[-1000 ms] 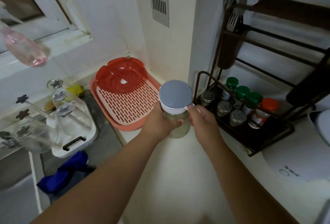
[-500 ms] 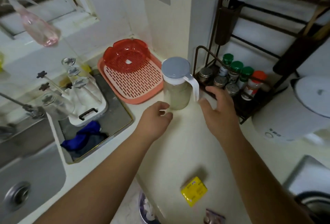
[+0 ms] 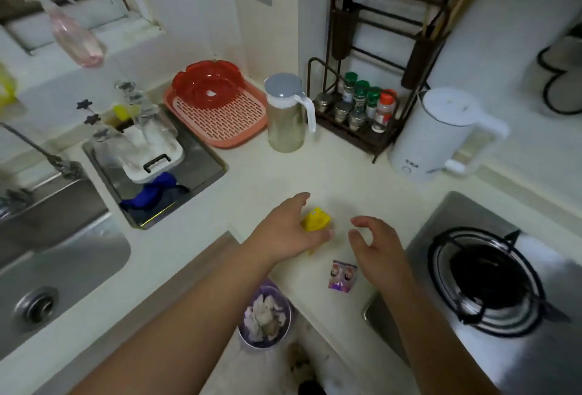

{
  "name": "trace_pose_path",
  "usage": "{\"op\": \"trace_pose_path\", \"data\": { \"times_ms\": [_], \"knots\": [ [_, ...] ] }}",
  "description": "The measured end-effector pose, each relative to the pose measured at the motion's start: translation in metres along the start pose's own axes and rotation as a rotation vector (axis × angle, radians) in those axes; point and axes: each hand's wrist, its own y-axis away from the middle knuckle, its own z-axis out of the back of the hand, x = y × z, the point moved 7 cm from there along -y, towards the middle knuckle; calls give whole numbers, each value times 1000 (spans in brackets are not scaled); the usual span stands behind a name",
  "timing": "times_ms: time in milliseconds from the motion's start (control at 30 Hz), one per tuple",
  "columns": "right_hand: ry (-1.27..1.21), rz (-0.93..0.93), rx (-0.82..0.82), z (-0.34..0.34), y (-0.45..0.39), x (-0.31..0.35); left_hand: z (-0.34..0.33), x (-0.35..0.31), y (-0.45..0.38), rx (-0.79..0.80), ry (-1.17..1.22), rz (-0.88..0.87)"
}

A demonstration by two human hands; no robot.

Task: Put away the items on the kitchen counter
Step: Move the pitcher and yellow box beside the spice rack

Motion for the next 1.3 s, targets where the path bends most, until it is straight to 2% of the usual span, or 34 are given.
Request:
{"op": "trace_pose_path", "data": {
  "times_ms": [133,300,467,600,833,967,1133,1233,1300],
  "knots": [
    [106,-88,49,-11,46,-32,-26,14,12,-36,-82,7],
    [380,-59,95,-38,75,-55,-45,39,17,-151,-75,66],
    [536,39,135,-68,76,-71,-58,48,10,-148,67,66],
    [580,109,134,-81,67,-70,-62,49,-3,-208,164,48],
    [596,179,41,-92,61,-73,-48,70,18,-312,311,33],
    [594,172,62,-92,61,-63,-25,94,55,-359,378,22],
    [277,251,27,-106,109,-6,2,154,135,-522,441,77],
    [174,251,101,-142,154,8,-7,201,179,-634,499,158],
    [204,183,216,-188,173,-18,-36,241,192,-644,514,222]
  ]
}}
